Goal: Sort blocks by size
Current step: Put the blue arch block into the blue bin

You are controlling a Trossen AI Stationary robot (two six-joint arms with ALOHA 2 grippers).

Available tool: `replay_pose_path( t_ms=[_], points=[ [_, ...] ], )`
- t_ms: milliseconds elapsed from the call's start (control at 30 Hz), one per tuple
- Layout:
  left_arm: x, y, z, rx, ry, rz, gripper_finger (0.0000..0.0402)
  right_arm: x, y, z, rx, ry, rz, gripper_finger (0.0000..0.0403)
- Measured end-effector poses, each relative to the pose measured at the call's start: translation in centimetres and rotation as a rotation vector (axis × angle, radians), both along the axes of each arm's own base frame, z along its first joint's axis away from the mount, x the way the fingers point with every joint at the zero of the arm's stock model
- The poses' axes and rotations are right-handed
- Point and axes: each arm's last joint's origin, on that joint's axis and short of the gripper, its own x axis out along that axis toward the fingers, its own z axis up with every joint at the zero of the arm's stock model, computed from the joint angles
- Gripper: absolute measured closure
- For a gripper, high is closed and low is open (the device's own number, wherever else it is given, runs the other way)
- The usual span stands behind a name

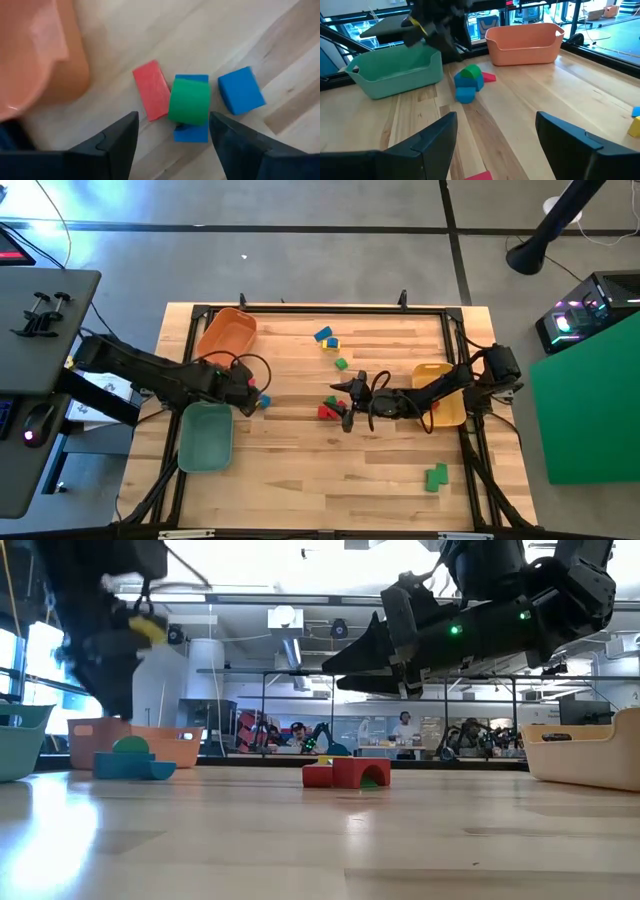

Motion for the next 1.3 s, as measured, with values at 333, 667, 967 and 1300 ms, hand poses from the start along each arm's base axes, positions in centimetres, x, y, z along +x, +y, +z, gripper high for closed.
replay_pose_path(
  t_ms=[333, 667, 967, 1300],
  points=[
    [-0.6, 0.1, -3.4, -0.025, -0.081, 0.038, 0.017, 0.0, -0.2, -0.1, 0.001, 0.012, -0.006, 0.0137],
    [0.6, -0.1, -3.2, -0.039, -0.17, -0.068, 0.017, 0.0, -0.2, -0.1, 0.017, 0.008, -0.011, 0.0137],
    [2.8, -0.9, -2.2, -0.163, -0.374, -0.23, 0.017, 0.0, -0.2, -0.1, 0.017, 0.008, -0.011, 0.0137],
    [0.4, 0.4, -1.4, -0.156, -0.06, 0.008, 0.017, 0.0, -0.2, -0.1, 0.006, 0.012, -0.009, 0.0137]
  ],
)
